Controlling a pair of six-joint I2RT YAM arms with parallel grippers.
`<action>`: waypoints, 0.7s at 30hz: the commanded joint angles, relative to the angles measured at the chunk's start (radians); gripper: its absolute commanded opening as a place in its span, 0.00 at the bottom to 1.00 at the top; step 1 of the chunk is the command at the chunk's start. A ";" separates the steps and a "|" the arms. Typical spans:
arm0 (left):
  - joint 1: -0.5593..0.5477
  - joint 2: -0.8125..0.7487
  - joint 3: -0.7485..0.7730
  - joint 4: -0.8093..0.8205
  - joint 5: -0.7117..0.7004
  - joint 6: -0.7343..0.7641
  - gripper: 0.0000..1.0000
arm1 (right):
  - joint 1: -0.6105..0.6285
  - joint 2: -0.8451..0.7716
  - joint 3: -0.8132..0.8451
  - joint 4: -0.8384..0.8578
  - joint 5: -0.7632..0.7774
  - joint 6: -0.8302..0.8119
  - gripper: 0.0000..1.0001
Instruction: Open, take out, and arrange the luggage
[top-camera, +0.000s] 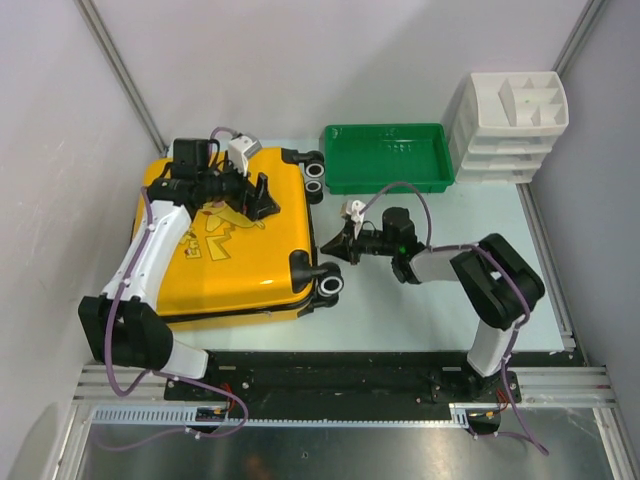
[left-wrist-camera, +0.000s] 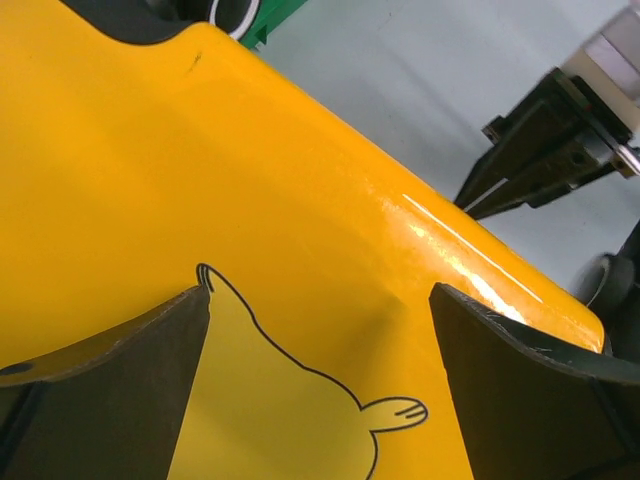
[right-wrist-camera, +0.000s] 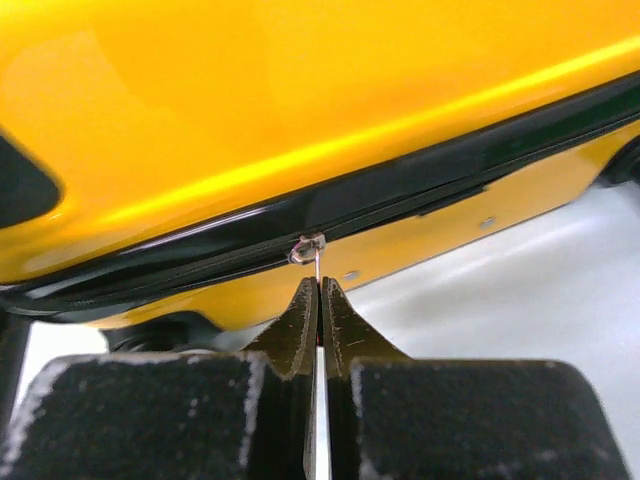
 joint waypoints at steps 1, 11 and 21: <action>0.009 0.094 -0.058 -0.142 -0.018 -0.025 0.98 | -0.104 0.088 0.152 0.152 0.050 0.027 0.00; 0.011 0.111 -0.042 -0.200 -0.028 0.058 1.00 | -0.118 0.275 0.346 0.261 0.036 0.145 0.00; 0.242 0.027 0.169 -0.205 -0.055 -0.091 1.00 | -0.121 0.296 0.429 0.223 0.036 0.148 0.00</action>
